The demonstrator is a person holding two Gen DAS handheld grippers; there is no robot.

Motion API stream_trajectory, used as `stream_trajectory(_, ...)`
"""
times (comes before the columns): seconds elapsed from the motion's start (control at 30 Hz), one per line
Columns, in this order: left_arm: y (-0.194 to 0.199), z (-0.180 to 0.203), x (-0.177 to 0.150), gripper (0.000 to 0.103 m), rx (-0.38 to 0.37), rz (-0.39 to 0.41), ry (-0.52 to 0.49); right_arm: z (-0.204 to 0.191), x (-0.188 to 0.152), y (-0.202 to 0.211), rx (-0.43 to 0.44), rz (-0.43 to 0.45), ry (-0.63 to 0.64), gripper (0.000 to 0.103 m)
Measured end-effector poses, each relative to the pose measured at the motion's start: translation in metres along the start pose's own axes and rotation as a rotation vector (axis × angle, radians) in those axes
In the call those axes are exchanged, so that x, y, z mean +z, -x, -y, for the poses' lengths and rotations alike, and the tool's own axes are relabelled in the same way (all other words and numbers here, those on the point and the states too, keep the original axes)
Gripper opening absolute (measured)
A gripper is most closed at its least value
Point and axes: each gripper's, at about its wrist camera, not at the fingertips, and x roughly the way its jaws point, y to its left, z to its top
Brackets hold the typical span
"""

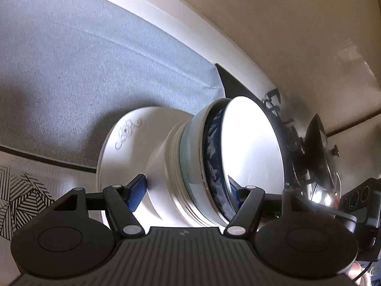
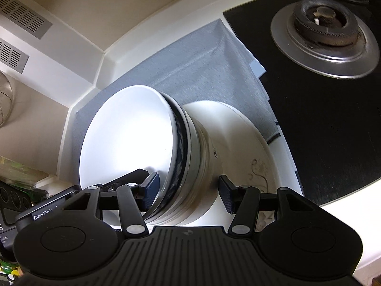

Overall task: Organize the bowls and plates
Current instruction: 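Carry the bowl stack with both grippers onto the white floral plates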

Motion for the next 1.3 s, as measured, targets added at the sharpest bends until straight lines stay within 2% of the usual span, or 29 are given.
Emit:
stream_trajectory(0.2,0.0,0.015,-0.017,0.072,0.015,-0.015,-0.022,0.005,-0.005,-0.003,-0.005,-0.02,-0.01,0.054)
stream_trajectory(0.27,-0.005,0.031,-0.018,0.072,0.015,-0.015,-0.032,0.007,-0.005,-0.003,-0.002,-0.016,-0.009,0.053)
stream_trajectory(0.47,-0.004,0.041,-0.019,0.072,0.036,-0.005,-0.074,0.012,-0.008,-0.003,0.006,-0.024,-0.009,0.051)
stream_trajectory(0.83,-0.003,0.051,-0.027,0.086,0.011,-0.022,-0.111,0.018,-0.013,-0.001,0.029,-0.022,-0.015,0.049)
stream_trajectory(0.87,-0.002,0.052,-0.028,0.09,0.01,-0.023,-0.113,0.018,-0.013,0.0,0.029,-0.017,-0.008,0.049)
stream_trajectory(0.97,0.006,0.054,-0.031,0.102,0.017,-0.006,-0.136,0.012,-0.015,0.008,0.009,0.017,0.036,0.056)
stream_trajectory(1.13,0.025,0.062,-0.039,0.102,0.05,0.056,-0.21,-0.002,-0.02,0.024,-0.035,0.096,0.14,0.072)
stream_trajectory(1.3,0.051,0.069,-0.051,0.103,0.08,0.16,-0.306,-0.02,-0.035,0.044,-0.079,0.186,0.241,0.08)
